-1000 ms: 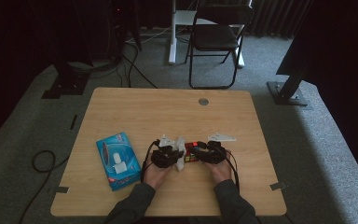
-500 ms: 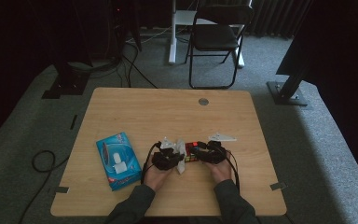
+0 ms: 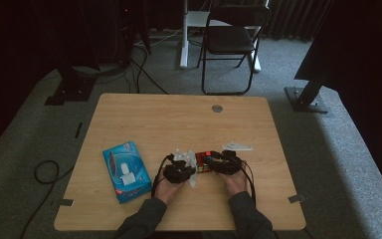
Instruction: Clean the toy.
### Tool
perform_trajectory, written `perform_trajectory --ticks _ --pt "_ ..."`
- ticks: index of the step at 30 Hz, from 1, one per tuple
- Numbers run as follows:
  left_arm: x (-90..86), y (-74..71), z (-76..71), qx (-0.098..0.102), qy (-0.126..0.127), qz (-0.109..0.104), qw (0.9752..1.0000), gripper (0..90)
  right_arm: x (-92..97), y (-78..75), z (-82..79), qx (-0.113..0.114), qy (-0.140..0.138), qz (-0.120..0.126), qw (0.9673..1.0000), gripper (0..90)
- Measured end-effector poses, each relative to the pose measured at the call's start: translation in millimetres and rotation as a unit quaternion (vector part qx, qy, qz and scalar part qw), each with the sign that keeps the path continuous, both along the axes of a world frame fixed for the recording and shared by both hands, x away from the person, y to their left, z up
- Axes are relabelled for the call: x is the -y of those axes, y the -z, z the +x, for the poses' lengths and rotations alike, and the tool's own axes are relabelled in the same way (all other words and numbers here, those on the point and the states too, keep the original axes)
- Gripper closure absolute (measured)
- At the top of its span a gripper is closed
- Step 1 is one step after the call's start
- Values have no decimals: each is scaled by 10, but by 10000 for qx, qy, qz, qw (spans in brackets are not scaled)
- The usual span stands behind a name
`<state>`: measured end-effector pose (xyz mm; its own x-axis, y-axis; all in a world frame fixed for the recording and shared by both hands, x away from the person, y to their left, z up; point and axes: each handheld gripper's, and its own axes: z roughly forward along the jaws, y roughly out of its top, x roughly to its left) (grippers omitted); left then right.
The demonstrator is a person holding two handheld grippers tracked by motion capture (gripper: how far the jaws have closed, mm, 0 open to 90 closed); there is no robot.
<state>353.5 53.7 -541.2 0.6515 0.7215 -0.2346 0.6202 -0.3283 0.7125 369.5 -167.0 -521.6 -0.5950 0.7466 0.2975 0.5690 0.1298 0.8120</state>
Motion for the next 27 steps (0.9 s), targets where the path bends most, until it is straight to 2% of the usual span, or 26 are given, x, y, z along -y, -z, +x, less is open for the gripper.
perform_trajectory --ticks 11,17,19,24,27 --pt "-126 -159 127 129 -322 -139 9993 851 1 1 3 14 -86 7 10000 476" --pt "-214 -173 233 109 -490 -179 9986 849 -9 -12 -4 57 -194 -62 9998 490" --pt "-212 -172 240 122 -491 -239 9984 848 -7 -10 -2 47 -221 -46 9997 490" --pt "-163 -137 271 123 -485 -155 9986 848 -10 -16 -9 40 -377 -63 9993 494" --pt "-155 -140 288 144 -518 -178 9984 846 -15 -20 -15 82 -467 -88 9988 497"
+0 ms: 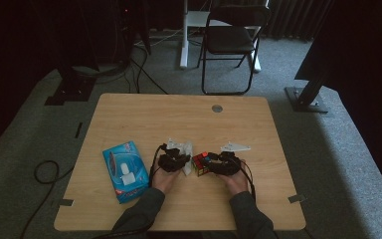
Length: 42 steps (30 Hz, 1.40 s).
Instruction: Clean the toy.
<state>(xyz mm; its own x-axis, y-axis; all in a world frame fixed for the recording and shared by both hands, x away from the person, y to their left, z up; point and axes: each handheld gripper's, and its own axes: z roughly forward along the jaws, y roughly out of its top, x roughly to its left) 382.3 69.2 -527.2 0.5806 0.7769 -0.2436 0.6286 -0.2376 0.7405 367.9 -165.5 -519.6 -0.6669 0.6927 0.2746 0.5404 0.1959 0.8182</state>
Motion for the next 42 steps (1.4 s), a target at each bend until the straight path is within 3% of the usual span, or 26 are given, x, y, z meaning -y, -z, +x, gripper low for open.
perform_trajectory --ticks 6,7,19,24,27,32,37,42 --pt "0 -17 17 32 -68 -130 9999 844 -9 -2 -8 39 -155 -24 9999 501" --pt "19 -9 8 35 26 -124 9999 844 -12 -3 -9 49 -175 -32 9998 501" --pt "25 -23 -83 9 228 -28 9997 855 -3 -9 -4 51 -12 -130 9999 427" --pt "55 -32 -135 47 381 -37 9993 852 11 -17 3 38 55 -140 9999 456" --pt "51 -40 -140 105 311 -56 9994 852 8 -21 4 34 20 -136 9999 474" --pt "-5 -55 -90 98 179 -33 9998 851 7 -23 -3 56 -182 -115 9998 512" --pt "-17 -72 -73 114 204 -68 9997 845 -36 -29 -26 140 -534 -152 9984 523" --pt "-15 -71 -113 95 231 -68 9997 850 -24 -30 -14 70 -535 -122 9985 519"
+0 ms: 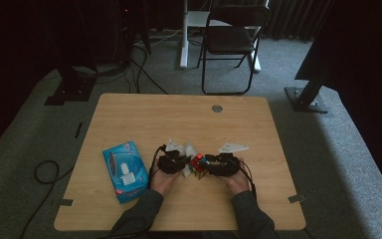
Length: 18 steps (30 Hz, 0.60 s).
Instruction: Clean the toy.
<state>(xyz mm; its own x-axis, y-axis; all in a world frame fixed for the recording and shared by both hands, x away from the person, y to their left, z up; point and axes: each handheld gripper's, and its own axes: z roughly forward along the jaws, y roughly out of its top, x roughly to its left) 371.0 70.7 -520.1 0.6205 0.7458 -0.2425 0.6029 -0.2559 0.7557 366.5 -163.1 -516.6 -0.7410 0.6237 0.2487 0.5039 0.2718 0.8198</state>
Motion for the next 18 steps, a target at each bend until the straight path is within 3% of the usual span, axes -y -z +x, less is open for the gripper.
perform_trajectory --ticks 4,9,14,18 --pt "31 1 -56 33 104 72 9999 850 51 -1 22 -17 329 -23 9995 488" --pt "26 15 -99 -33 46 26 10000 850 52 -8 22 -25 434 -46 9990 494" --pt "43 16 -162 -18 133 41 9999 850 85 -1 44 -95 720 17 9974 500" --pt "30 9 -180 23 193 65 9998 850 88 -1 44 -113 731 36 9973 524"
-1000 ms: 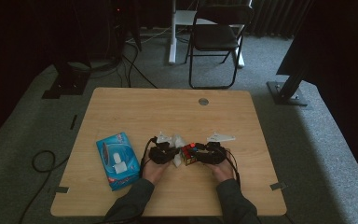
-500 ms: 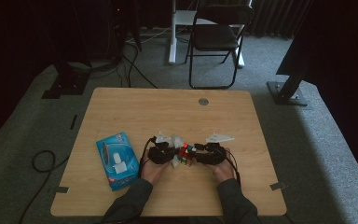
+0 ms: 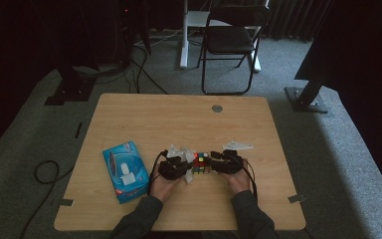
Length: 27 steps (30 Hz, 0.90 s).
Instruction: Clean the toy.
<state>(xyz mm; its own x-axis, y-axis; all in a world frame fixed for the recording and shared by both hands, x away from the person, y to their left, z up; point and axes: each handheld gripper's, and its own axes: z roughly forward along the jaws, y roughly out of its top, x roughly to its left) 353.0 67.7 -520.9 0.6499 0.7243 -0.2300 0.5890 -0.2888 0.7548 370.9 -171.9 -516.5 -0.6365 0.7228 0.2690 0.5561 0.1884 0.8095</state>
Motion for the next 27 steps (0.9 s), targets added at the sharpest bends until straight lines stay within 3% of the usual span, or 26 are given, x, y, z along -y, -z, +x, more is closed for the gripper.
perform_trajectory --ticks 7,18,24,27 --pt "-46 -38 1 23 -59 -96 9999 851 0 0 -2 -2 -18 12 10000 533" --pt "-94 -130 -89 126 63 -254 9996 851 9 11 4 -38 -8 78 10000 532" --pt "-101 -174 -19 126 72 -442 9989 851 8 15 6 -41 6 104 9999 533" --pt "-79 -182 32 107 70 -427 9990 851 11 18 7 -50 3 117 9999 533"
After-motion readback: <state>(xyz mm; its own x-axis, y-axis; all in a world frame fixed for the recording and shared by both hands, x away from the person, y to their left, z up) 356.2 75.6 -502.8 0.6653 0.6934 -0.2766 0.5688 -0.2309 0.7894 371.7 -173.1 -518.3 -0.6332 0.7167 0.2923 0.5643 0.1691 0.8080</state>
